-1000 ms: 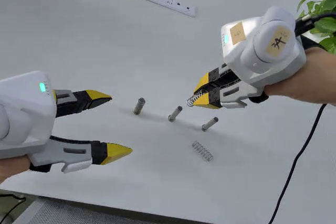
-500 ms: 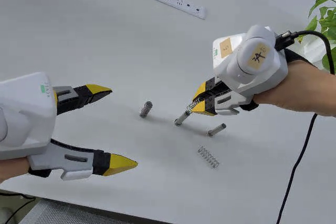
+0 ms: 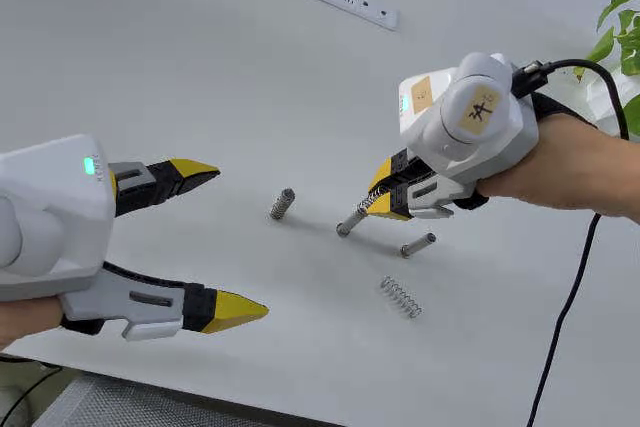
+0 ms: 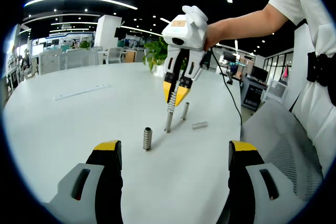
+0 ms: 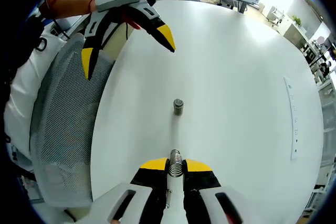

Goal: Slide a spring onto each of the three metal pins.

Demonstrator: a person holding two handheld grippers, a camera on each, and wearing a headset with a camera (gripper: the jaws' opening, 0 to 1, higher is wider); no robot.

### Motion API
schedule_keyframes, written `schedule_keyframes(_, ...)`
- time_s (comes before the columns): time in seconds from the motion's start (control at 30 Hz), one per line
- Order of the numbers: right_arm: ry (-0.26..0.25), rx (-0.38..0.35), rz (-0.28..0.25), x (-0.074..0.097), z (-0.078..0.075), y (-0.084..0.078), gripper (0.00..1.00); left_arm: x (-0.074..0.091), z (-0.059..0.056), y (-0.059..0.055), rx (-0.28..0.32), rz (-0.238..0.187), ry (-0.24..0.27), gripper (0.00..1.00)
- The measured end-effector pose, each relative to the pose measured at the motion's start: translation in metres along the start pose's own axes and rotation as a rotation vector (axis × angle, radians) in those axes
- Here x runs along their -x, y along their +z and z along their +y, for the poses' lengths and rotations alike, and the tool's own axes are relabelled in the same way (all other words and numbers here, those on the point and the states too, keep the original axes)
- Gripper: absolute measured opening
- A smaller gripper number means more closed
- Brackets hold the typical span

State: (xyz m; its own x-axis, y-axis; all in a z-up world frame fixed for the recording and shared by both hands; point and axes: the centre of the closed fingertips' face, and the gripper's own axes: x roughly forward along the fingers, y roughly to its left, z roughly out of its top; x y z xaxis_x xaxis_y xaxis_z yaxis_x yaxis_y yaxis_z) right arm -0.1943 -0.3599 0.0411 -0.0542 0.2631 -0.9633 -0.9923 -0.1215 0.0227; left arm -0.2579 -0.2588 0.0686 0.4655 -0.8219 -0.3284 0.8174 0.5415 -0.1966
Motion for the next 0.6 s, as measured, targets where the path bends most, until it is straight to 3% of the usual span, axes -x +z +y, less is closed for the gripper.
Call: schedule_keyframes(0.6,0.018,-0.004,0.006,-0.0092,-0.0030,-0.0047,0.07,-0.0006,0.0003,-0.0036,0.007,-0.002,-0.002,0.83)
